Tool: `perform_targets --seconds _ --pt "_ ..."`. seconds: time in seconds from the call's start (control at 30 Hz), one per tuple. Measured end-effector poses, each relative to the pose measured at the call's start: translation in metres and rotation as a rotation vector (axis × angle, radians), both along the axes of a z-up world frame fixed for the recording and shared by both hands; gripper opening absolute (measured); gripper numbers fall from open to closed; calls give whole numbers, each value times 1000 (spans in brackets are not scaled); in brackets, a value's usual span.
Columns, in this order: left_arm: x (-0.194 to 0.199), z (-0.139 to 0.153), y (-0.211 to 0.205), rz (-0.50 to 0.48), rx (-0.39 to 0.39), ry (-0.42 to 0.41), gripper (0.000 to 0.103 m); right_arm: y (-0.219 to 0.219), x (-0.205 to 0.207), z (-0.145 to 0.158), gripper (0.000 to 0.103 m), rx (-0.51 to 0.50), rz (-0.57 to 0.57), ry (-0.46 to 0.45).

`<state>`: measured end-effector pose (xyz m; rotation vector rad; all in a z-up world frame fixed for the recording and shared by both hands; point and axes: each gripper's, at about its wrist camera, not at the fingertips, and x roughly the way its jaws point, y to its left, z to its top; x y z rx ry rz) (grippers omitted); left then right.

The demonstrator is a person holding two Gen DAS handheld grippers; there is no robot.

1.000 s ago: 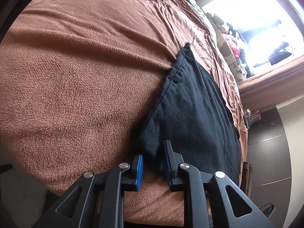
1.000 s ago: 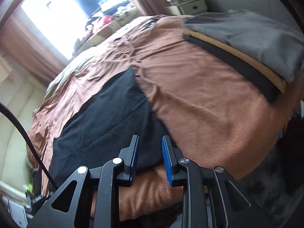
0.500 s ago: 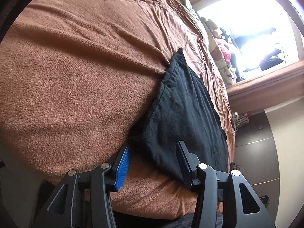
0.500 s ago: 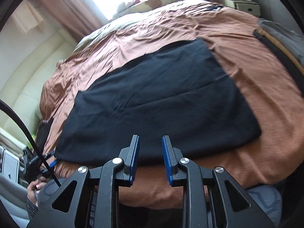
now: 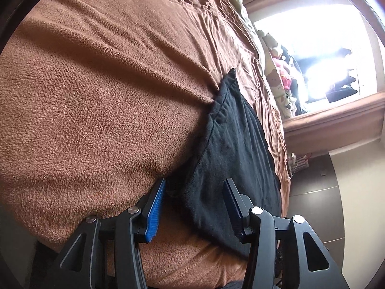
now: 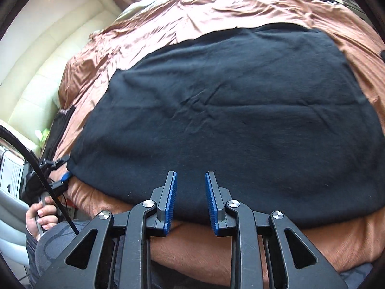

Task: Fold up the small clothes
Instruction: 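Open both tools and move them back from the folded shirt, then close both tools on the edge of the folded black shirt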

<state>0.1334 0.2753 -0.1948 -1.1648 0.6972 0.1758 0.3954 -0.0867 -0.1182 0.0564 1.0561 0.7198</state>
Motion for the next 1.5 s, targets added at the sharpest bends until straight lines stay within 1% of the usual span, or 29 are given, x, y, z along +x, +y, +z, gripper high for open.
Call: perform_targets --seconds 0.1,0.13,0.17,0.2,0.37,0.47,0.53,0.57,0.63,0.73,0.8,0.97,1.13,1.2,1.23,1.4,1.5 --pt "1 2 -4 -14 16 -2 48 10 10 -7 22 -21 24 11" --pt "0 2 -5 -15 14 -5 40 13 13 -9 22 -30 30 11" --pt "-1 1 -5 -16 14 -3 28 18 16 -12 22 -40 35 9" --pt "-1 0 -5 -16 17 6 24 23 19 -13 21 -55 42 2" --pt "-4 1 -8 1 30 8 20 50 34 -11 20 -98 87 -18" --pt "-3 5 -9 7 41 10 19 70 48 -12 20 -143 104 -22" --pt "-3 6 -10 11 43 16 19 82 59 -14 13 -172 102 -33" --pt "-1 6 -10 14 42 19 19 84 64 -14 12 -182 95 -33" --pt "-1 6 -10 19 40 24 19 92 76 -16 5 -193 79 -26" --pt "0 6 -12 24 42 33 19 107 96 -22 0 -194 45 -5" --pt "2 6 -12 28 41 36 19 120 109 -26 0 -190 24 9" --pt "5 7 -14 40 40 46 19 143 135 -26 0 -218 -12 -10" --pt "6 3 -13 69 12 68 20 167 158 -28 0 -228 -33 -21" --pt "7 -1 -13 84 -15 88 20 176 166 -31 0 -229 -41 -21" --pt "6 -2 -12 93 -26 85 20 180 169 -33 0 -226 -47 -17" --pt "3 -1 -17 109 -25 100 20 198 188 -37 0 -223 -65 -23" --pt "4 -2 -16 116 -24 107 20 209 198 -40 0 -236 -74 -46"
